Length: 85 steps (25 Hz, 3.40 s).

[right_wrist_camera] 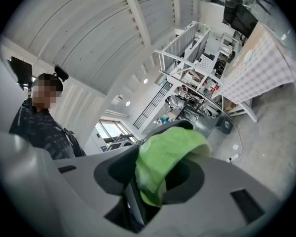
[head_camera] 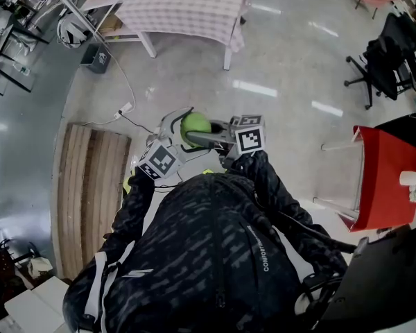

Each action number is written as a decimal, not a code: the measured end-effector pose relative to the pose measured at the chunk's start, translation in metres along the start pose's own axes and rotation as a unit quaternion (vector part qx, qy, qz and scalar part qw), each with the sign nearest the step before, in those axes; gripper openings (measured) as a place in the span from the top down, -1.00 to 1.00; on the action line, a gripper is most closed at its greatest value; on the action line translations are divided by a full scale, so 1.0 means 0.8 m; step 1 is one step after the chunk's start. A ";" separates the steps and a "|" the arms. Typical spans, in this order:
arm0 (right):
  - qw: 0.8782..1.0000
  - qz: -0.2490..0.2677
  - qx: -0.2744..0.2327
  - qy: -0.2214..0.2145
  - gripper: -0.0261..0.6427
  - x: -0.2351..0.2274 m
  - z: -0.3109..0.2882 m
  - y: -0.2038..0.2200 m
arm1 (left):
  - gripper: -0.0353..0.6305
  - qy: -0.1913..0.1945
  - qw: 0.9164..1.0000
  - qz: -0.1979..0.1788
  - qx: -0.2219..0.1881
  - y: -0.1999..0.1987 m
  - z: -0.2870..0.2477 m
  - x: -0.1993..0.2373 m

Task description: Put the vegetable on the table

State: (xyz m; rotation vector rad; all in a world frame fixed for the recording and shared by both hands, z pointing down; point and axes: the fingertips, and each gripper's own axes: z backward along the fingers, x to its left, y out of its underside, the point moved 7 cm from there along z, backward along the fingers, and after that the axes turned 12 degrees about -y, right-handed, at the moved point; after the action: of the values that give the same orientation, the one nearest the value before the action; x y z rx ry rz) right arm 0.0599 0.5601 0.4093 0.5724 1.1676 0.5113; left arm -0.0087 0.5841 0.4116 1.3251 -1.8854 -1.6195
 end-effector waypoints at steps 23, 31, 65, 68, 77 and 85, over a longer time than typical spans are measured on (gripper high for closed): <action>1.000 -0.009 0.010 0.000 0.55 -0.008 -0.006 0.000 | -0.60 -0.002 1.000 0.007 0.010 0.009 0.002 0.004; 1.000 -0.001 0.008 -0.004 0.56 -0.017 -0.007 -0.020 | -0.60 -0.005 1.000 0.001 0.007 0.005 -0.006 0.024; 0.999 -0.043 0.008 -0.026 0.56 -0.265 0.072 -0.281 | -0.60 -0.009 0.998 0.021 0.052 0.042 -0.244 0.297; 0.999 -0.040 0.005 -0.028 0.56 -0.275 0.074 -0.292 | -0.60 -0.008 0.999 0.016 0.051 0.043 -0.254 0.310; 0.999 -0.026 -0.002 -0.028 0.56 -0.291 0.079 -0.326 | -0.60 -0.005 0.999 -0.006 0.044 0.035 -0.274 0.342; 1.000 -0.016 -0.013 -0.015 0.56 -0.329 0.076 -0.354 | -0.60 0.010 0.999 -0.019 0.039 0.051 -0.296 0.385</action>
State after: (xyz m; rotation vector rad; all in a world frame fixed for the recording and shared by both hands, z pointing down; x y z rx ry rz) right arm 0.0574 0.1691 0.4244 0.5374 1.1379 0.4885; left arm -0.0105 0.1936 0.4237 1.4122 -1.9415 -1.5601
